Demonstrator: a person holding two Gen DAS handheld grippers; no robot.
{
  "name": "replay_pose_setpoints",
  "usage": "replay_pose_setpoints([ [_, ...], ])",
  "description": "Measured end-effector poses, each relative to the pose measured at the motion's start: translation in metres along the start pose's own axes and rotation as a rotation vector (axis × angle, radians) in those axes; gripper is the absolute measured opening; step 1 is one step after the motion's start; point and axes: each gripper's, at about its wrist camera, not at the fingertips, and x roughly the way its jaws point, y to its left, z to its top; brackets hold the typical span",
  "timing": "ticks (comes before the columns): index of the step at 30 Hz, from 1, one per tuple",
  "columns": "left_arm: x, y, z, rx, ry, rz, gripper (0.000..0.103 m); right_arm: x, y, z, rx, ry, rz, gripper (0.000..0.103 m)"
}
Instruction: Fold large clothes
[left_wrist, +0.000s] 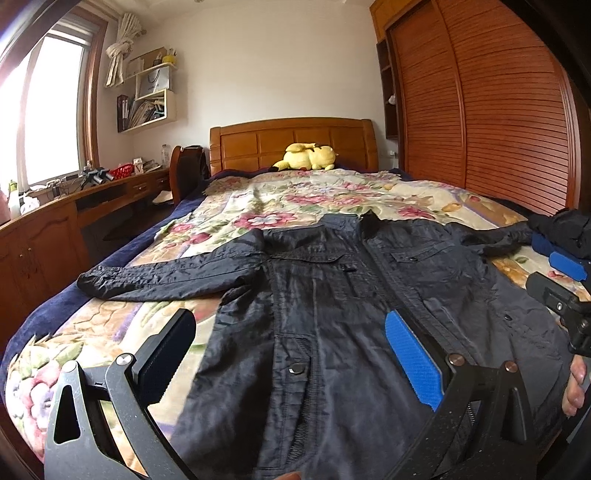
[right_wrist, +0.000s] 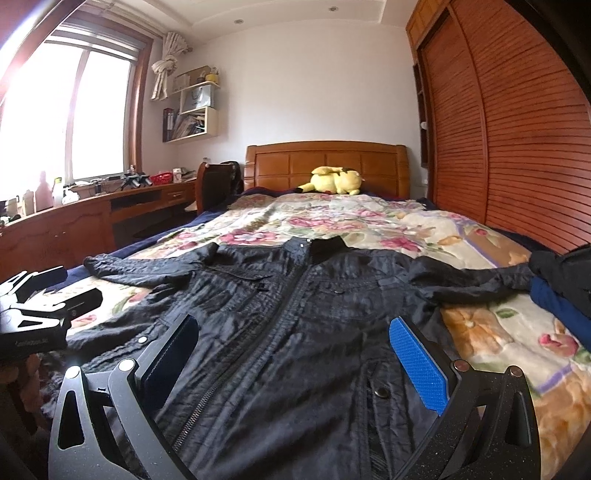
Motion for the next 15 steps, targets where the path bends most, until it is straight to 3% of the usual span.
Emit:
replay_pose_setpoints([
  [15, 0.012, 0.047, 0.015, 0.005, 0.053, 0.033, 0.103, 0.025, 0.022, 0.017, -0.032, 0.014, 0.085, 0.103],
])
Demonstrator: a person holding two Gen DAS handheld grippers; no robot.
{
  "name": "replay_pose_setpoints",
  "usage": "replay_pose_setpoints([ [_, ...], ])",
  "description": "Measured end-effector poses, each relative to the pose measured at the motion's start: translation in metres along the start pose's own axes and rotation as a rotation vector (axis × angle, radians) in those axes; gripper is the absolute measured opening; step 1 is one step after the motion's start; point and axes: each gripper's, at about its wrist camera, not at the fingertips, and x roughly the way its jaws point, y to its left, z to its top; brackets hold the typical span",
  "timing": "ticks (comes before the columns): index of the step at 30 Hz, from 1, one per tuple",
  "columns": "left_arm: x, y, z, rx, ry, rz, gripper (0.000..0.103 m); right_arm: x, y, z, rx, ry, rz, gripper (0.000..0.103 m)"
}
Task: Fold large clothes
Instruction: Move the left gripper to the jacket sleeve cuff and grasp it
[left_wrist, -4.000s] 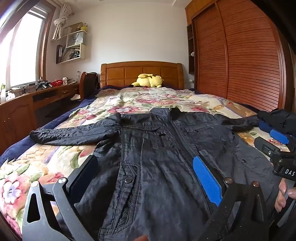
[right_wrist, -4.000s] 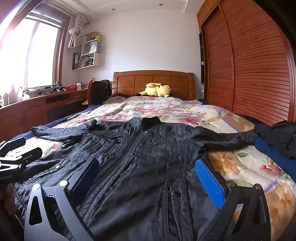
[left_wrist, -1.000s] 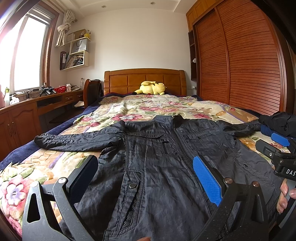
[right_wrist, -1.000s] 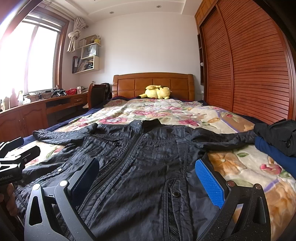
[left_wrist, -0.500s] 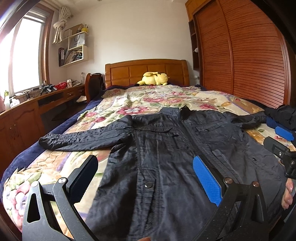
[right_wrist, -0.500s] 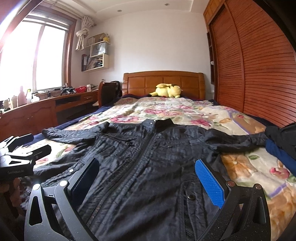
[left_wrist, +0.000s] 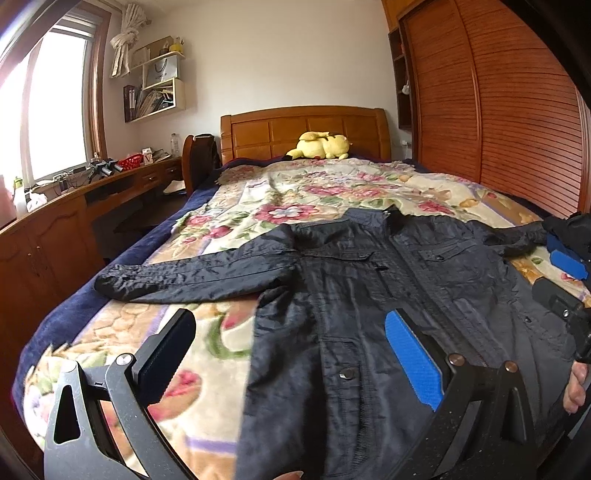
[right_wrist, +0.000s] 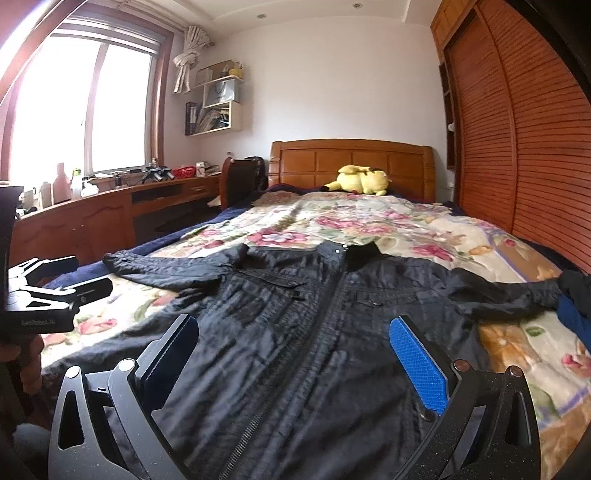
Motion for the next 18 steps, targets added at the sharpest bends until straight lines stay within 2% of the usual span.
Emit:
replay_pose_setpoints([
  [18, 0.050, 0.084, 0.010, -0.019, 0.095, 0.080, 0.103, 0.076, 0.032, 0.033, -0.035, 0.073, 0.128, 0.103],
])
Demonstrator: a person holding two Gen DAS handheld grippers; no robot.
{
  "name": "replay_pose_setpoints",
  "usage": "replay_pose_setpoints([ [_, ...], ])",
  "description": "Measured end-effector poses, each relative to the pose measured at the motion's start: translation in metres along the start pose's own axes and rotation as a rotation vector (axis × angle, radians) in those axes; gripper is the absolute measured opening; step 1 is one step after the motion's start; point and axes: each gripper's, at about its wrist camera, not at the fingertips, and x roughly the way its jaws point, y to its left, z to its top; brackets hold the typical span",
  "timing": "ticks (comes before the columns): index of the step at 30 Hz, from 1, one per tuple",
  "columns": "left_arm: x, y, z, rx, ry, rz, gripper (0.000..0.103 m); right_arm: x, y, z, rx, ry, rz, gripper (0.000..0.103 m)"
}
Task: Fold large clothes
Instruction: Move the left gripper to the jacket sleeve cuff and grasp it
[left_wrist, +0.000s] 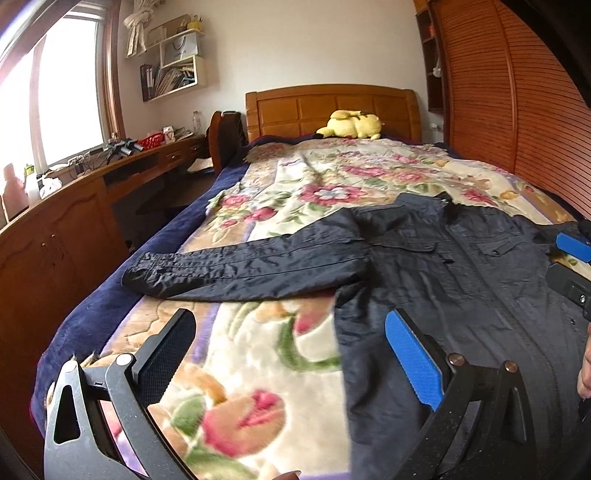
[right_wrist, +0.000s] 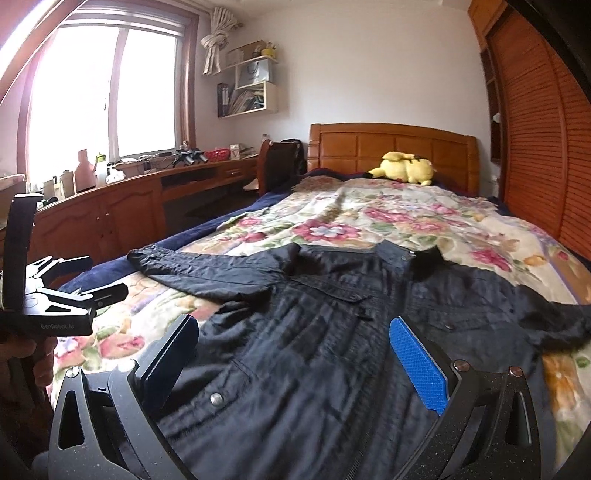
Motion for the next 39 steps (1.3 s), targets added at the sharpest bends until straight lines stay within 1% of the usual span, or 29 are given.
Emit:
replay_pose_setpoints([
  [3, 0.013, 0.015, 0.002, 0.001, 0.016, 0.017, 0.103, 0.012, 0.002, 0.006, -0.006, 0.010, 0.023, 0.103],
  [8, 0.037, 0.038, 0.001, 0.020, 0.063, 0.062, 0.103, 0.038, 0.009, 0.010, -0.049, 0.033, 0.055, 0.103],
  [15, 0.071, 0.069, -0.007, 0.039, 0.119, 0.103, 0.103, 0.068, 0.003, -0.005, -0.070, 0.110, 0.100, 0.103],
  [18, 0.088, 0.087, -0.010, 0.028, 0.149, 0.096, 0.103, 0.078, -0.001, -0.006, -0.061, 0.139, 0.120, 0.103],
  [19, 0.092, 0.091, -0.010, 0.024, 0.156, 0.099, 0.101, 0.079, -0.001, -0.006, -0.060, 0.144, 0.120, 0.103],
  [22, 0.110, 0.115, -0.010, -0.014, 0.181, 0.103, 0.096, 0.085, -0.004, -0.003, -0.061, 0.156, 0.119, 0.103],
  [26, 0.130, 0.143, -0.004, -0.076, 0.196, 0.118, 0.091, 0.087, 0.002, 0.000, -0.067, 0.162, 0.112, 0.103],
  [35, 0.169, 0.199, 0.010, -0.215, 0.181, 0.153, 0.087, 0.096, 0.016, -0.002, -0.104, 0.176, 0.092, 0.103],
  [37, 0.175, 0.206, 0.010, -0.228, 0.184, 0.165, 0.083, 0.096, 0.018, -0.003, -0.112, 0.177, 0.089, 0.103],
  [39, 0.185, 0.215, 0.010, -0.243, 0.197, 0.192, 0.081, 0.097, 0.020, -0.002, -0.120, 0.175, 0.087, 0.103],
])
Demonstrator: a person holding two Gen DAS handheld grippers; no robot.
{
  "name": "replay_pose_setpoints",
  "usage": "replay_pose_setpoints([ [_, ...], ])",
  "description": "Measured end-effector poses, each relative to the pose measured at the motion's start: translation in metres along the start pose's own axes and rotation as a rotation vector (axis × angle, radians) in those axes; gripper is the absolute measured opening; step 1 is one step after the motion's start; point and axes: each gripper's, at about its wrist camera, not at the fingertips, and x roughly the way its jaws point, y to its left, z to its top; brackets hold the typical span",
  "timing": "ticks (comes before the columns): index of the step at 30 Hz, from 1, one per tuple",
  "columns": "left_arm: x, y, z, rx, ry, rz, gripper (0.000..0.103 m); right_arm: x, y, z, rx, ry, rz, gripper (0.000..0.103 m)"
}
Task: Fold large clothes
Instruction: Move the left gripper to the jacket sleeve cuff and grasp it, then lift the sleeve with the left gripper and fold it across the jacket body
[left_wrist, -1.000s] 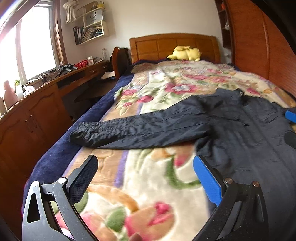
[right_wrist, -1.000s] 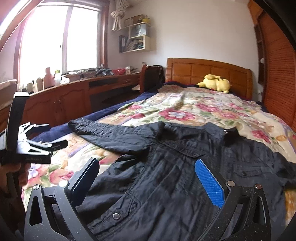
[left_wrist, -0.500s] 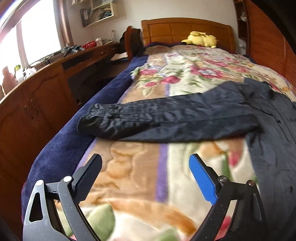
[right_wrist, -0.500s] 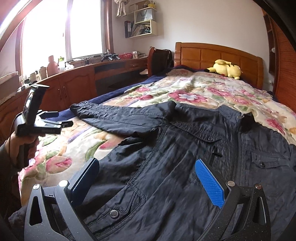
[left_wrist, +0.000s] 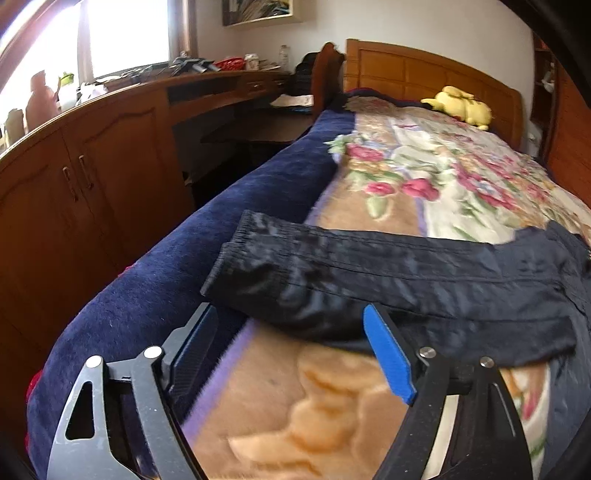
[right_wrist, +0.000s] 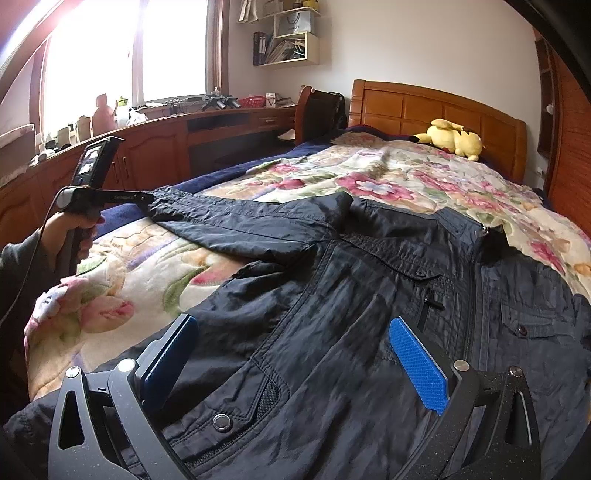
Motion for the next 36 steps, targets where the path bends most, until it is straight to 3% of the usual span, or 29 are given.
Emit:
replay_pose_setpoints([
  [4, 0.013, 0.013, 0.007, -0.045, 0.003, 0.032, 0.080, -0.003, 0.004, 0.000, -0.016, -0.009, 0.002, 0.103],
  [12, 0.037, 0.028, 0.003, -0.104, 0.055, -0.002, 0.078, -0.002, 0.000, -0.004, -0.004, 0.004, 0.007, 0.103],
  [17, 0.040, 0.029, 0.006, -0.119, 0.062, -0.043, 0.048, -0.002, 0.002, -0.004, -0.006, 0.009, 0.006, 0.103],
  [19, 0.039, 0.026, 0.009, -0.107, 0.060, -0.055, 0.028, -0.002, 0.001, -0.004, -0.004, 0.012, 0.006, 0.103],
  [20, 0.037, 0.021, 0.010, -0.092, 0.066, -0.064, 0.023, -0.002, 0.001, -0.004, -0.003, 0.011, 0.007, 0.103],
  [22, 0.029, 0.012, 0.013, -0.065, 0.046, -0.045, 0.011, -0.003, 0.001, -0.004, -0.002, 0.009, 0.007, 0.103],
  [25, 0.005, -0.006, 0.016, -0.020, 0.002, -0.046, 0.007, -0.007, 0.001, -0.003, 0.000, 0.002, 0.006, 0.103],
  [36, -0.119, -0.107, 0.034, 0.173, -0.169, -0.128, 0.005, -0.048, -0.018, -0.006, 0.005, -0.024, 0.013, 0.103],
])
